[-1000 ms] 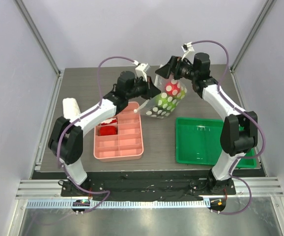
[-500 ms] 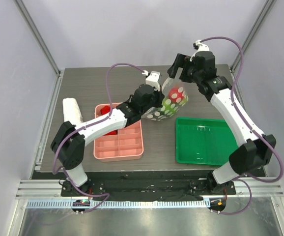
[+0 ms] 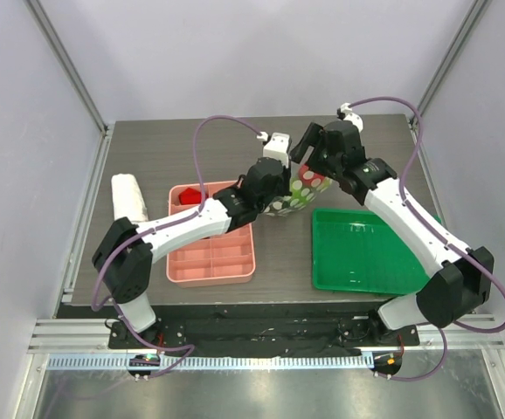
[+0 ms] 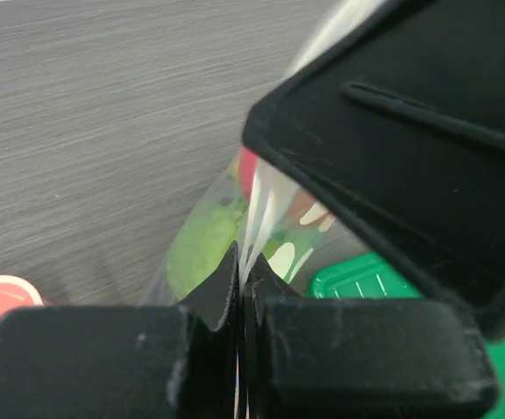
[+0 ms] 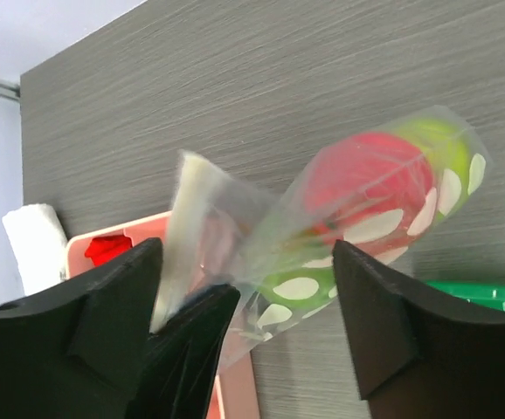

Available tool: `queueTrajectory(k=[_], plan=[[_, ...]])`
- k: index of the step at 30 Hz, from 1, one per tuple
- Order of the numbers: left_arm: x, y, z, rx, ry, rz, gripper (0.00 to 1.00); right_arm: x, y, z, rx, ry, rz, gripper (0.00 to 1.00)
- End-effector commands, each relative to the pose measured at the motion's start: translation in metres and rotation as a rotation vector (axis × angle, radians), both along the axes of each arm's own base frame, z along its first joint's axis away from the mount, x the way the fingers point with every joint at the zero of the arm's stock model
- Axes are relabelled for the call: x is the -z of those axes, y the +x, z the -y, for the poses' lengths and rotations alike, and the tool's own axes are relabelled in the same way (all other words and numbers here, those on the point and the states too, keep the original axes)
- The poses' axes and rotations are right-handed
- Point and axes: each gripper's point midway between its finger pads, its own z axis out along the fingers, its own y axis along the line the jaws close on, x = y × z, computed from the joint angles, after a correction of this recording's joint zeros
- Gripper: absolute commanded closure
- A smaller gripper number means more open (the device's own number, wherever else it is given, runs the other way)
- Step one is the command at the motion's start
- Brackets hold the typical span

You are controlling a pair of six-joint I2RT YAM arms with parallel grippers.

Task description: Open the zip-top bag and remove the fake food

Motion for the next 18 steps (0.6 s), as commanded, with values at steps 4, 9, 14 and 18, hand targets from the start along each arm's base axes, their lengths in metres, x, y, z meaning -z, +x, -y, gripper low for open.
queueTrajectory(k=[4, 9, 14, 18], plan=[[-0.04, -0.013, 0.012, 0.11, -0.048, 0.041, 0.91, -0.007, 0.01, -0.007, 0.036, 0.101, 0.05, 0.52], [-0.042, -0.038, 0.018, 0.367, -0.136, -0.058, 0.56, -0.003, 0.022, -0.023, -0.124, 0.102, 0.072, 0.98], [-0.053, -0.039, -0.018, 0.412, -0.237, -0.12, 0.45, -0.015, 0.019, -0.038, -0.28, 0.097, 0.128, 0.98], [-0.063, -0.031, -0.031, 0.474, -0.346, -0.191, 0.52, -0.019, 0.017, -0.042, -0.351, 0.104, 0.156, 0.98]])
